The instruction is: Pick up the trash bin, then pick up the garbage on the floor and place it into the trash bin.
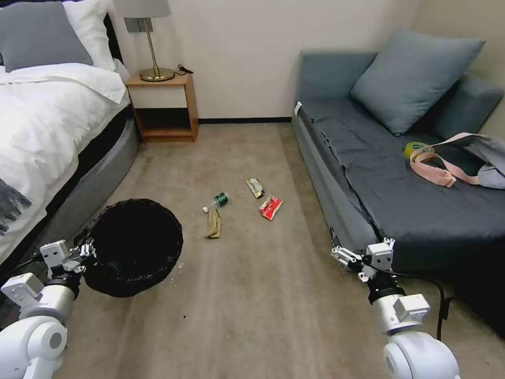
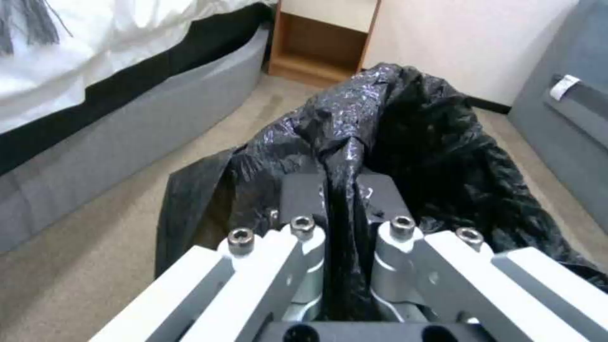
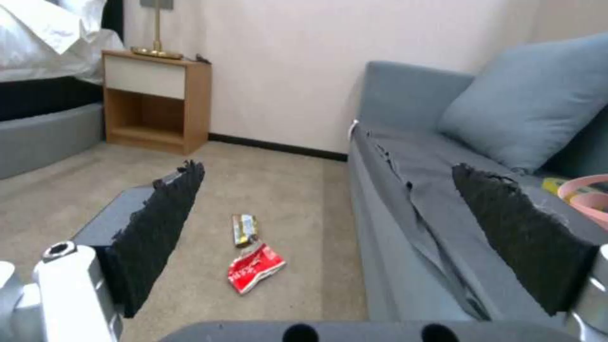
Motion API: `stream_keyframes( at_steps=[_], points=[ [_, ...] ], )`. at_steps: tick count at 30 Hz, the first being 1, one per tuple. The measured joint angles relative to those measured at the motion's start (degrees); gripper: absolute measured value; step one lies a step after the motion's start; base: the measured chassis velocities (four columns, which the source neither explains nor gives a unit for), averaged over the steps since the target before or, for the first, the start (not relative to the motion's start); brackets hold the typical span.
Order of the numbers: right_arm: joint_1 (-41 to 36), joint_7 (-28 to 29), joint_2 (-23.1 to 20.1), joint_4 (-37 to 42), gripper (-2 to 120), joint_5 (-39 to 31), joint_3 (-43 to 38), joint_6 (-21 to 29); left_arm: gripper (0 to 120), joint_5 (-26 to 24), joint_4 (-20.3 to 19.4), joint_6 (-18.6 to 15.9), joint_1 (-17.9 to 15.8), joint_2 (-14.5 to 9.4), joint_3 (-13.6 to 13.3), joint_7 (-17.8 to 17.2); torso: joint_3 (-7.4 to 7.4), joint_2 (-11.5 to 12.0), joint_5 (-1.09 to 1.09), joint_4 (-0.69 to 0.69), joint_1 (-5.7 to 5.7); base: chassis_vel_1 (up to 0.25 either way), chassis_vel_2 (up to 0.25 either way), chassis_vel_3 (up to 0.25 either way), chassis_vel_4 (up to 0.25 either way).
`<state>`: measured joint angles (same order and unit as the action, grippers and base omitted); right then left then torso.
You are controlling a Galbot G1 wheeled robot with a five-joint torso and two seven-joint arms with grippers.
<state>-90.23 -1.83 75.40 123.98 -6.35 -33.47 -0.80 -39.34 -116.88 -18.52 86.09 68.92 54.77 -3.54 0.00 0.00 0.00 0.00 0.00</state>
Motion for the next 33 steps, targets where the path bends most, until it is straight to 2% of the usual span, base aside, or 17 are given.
stream_keyframes(
  at_steps=[27,33],
  points=[
    [0.58,-1.66,0.04,-0.45,100,-0.25,-0.59,-0.98,4,-1.75,1.03,-0.84,-0.94,-0.77,3.68,-0.83,0.00,0.00,0.00,0.00,0.00,0.000,0.000,0.000,0.000],
    [0.61,-2.10,0.09,-0.77,100,-0.25,-0.41,-1.23,4,-2.66,1.40,-0.83,-1.03,-0.94,4.93,-0.52,0.00,0.00,0.00,0.00,0.00,-0.067,0.063,0.073,-0.073]
  ],
)
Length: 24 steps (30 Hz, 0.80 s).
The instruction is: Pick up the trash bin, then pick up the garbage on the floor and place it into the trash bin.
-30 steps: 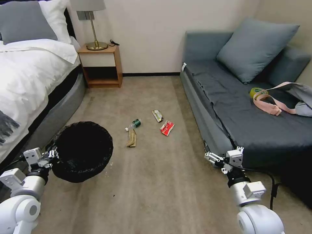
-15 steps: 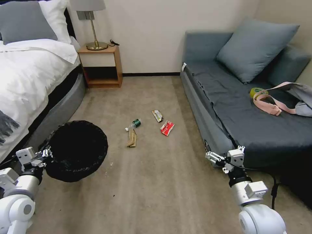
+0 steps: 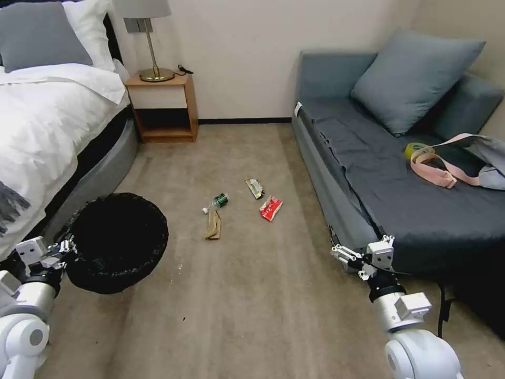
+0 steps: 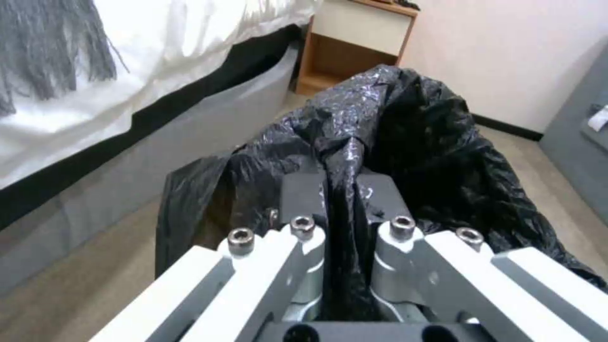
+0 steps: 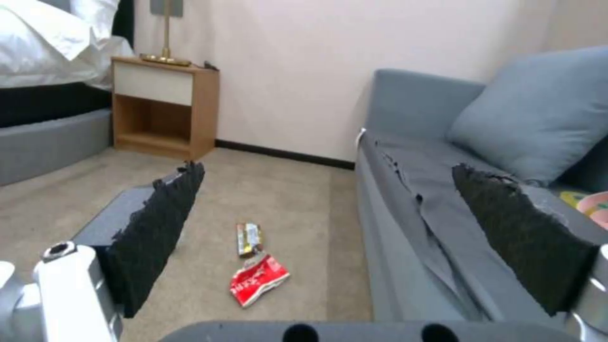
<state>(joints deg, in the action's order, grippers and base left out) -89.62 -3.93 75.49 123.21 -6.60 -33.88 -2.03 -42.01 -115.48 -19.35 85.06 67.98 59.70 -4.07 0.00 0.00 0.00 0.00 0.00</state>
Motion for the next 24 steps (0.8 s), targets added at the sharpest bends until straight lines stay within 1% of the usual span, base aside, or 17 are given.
stream_keyframes(
  at_steps=[5,8,17,21,24],
  points=[
    [0.47,-0.33,0.32,-0.38,100,0.14,0.69,-0.02,4,-0.87,1.30,0.49,0.26,-0.69,1.62,0.69,0.00,0.00,0.00,0.00,0.00,-0.140,0.114,0.144,-0.135],
    [0.64,-0.39,0.39,-0.54,100,0.14,0.78,-0.07,4,-0.87,1.33,0.50,0.21,-0.76,1.61,0.69,0.00,0.00,0.00,0.00,0.00,-0.160,0.148,0.184,-0.156],
    [0.65,-0.50,0.53,-0.67,100,0.12,0.72,-0.47,4,0.01,0.34,0.45,0.06,-0.05,0.04,0.34,0.00,0.00,0.00,0.00,0.00,-0.155,0.166,0.161,-0.165],
    [0.67,-0.62,0.38,-0.55,100,0.00,0.52,-0.50,4,0.34,0.33,0.45,-0.09,-0.05,0.17,0.34,0.00,0.00,0.00,0.02,0.00,-0.191,0.174,0.188,-0.184],
    [0.78,-0.69,0.33,-0.48,100,-0.04,0.57,-0.50,4,1.48,1.02,0.69,-0.29,-0.45,1.26,0.06,0.00,0.00,0.00,0.00,0.00,-0.195,0.201,0.186,-0.191]
  ],
)
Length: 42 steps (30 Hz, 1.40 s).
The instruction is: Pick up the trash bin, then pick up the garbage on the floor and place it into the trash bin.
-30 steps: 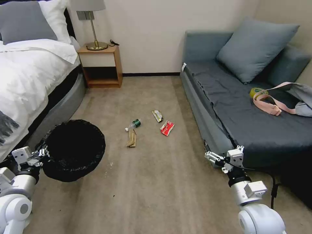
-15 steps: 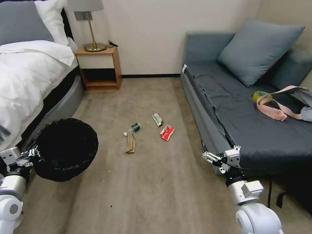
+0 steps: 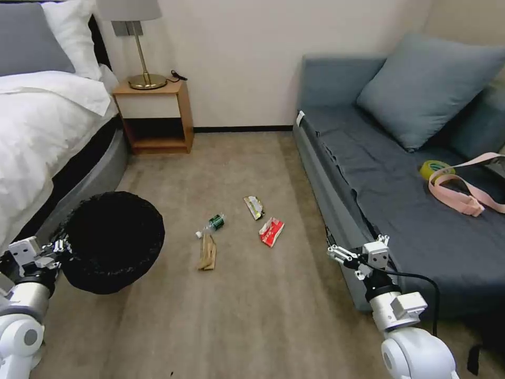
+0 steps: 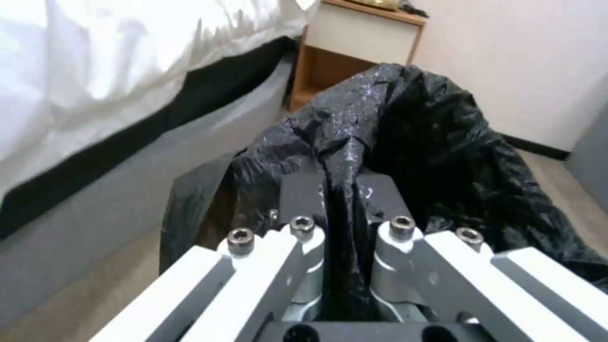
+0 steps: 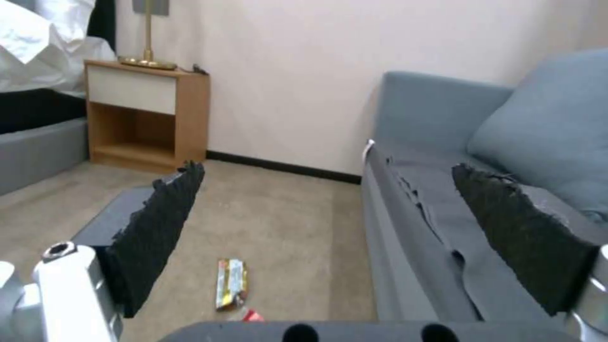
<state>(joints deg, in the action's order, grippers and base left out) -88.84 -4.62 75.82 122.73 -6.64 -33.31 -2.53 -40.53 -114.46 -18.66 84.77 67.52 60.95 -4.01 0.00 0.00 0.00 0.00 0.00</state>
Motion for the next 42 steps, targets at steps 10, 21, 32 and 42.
stream_keyframes(
  at_steps=[10,21,32,42],
  points=[
    [0.21,-0.06,-0.01,-0.50,100,0.43,0.95,-0.05,4,1.95,2.31,1.34,-0.14,-0.69,2.80,0.22,0.00,0.00,-0.01,-0.01,0.00,-0.211,0.217,0.205,-0.204],
    [1.98,0.32,-0.35,-2.64,100,1.81,3.65,-0.69,4,2.38,3.11,1.89,0.37,-1.83,3.45,2.43,-0.01,0.00,-0.01,0.01,-0.01,-0.164,0.179,0.170,-0.165],
    [5.14,2.60,-4.73,-3.32,100,0.70,7.88,0.97,4,3.28,7.10,3.27,0.12,-6.12,2.38,7.29,0.00,0.00,0.00,0.04,0.00,0.009,0.005,0.001,0.003],
    [23.77,7.36,-20.20,-9.51,100,-13.86,26.04,10.25,4,1.51,8.47,5.18,1.55,-8.35,3.30,10.69,0.00,0.00,0.00,-0.03,-0.01,0.000,0.000,0.000,0.000]
  ],
)
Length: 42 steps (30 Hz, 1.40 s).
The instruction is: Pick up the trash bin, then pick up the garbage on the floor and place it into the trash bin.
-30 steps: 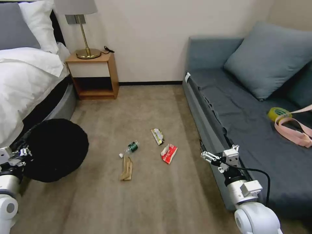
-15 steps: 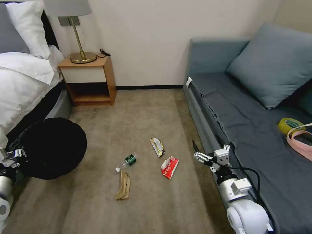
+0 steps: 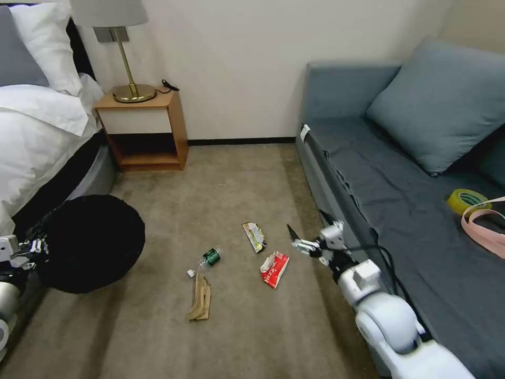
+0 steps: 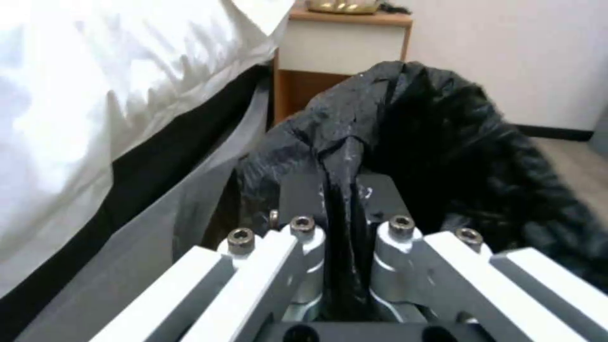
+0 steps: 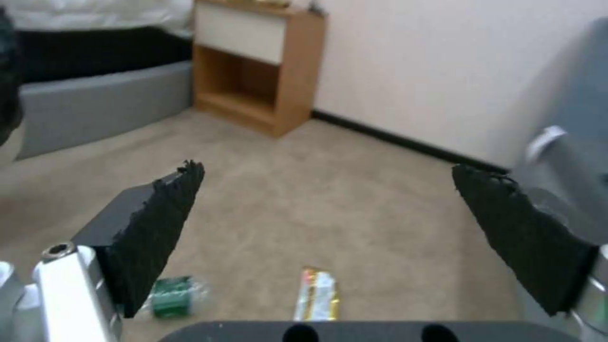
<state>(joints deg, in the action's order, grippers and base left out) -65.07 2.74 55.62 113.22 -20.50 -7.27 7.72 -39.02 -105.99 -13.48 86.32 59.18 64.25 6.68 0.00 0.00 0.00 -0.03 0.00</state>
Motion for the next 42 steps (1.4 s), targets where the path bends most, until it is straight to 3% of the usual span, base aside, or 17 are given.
stream_keyframes(
  at_steps=[6,9,15,18,29,42],
  points=[
    [11.43,1.73,-0.39,-6.68,100,-5.87,12.51,2.25,4,-0.65,-1.94,0.08,0.35,0.21,0.34,0.65,0.00,0.00,0.00,0.04,0.00,0.000,0.000,0.000,0.000],
    [17.34,3.34,3.23,-10.94,100,-9.15,21.29,6.13,4,-0.68,-3.27,0.16,0.57,0.71,0.50,0.91,0.00,0.00,-0.01,0.03,0.00,0.000,0.000,0.000,0.000],
    [21.20,5.01,8.12,-15.20,100,-11.90,26.91,10.68,4,-0.46,-3.34,0.93,1.42,0.85,1.40,3.54,0.00,0.00,-0.01,0.04,0.00,0.000,0.000,0.000,0.000],
    [24.82,8.08,13.94,-19.37,100,-16.19,31.33,14.15,4,0.80,-1.72,2.04,2.84,0.39,3.76,7.26,0.00,0.00,-0.02,0.02,0.00,0.000,0.000,0.000,0.000],
    [25.14,15.27,22.96,-28.62,100,-25.94,37.52,22.10,4,0.23,0.41,3.33,3.61,-0.45,5.81,9.90,0.00,0.00,-0.02,0.03,0.00,0.000,0.000,0.000,0.000],
    [25.56,18.50,29.71,-37.18,100,-29.85,39.22,23.95,4,0.20,1.01,4.42,3.48,-0.72,6.65,12.23,0.00,0.00,0.00,0.03,0.00,0.000,0.000,0.000,0.000]
  ],
)
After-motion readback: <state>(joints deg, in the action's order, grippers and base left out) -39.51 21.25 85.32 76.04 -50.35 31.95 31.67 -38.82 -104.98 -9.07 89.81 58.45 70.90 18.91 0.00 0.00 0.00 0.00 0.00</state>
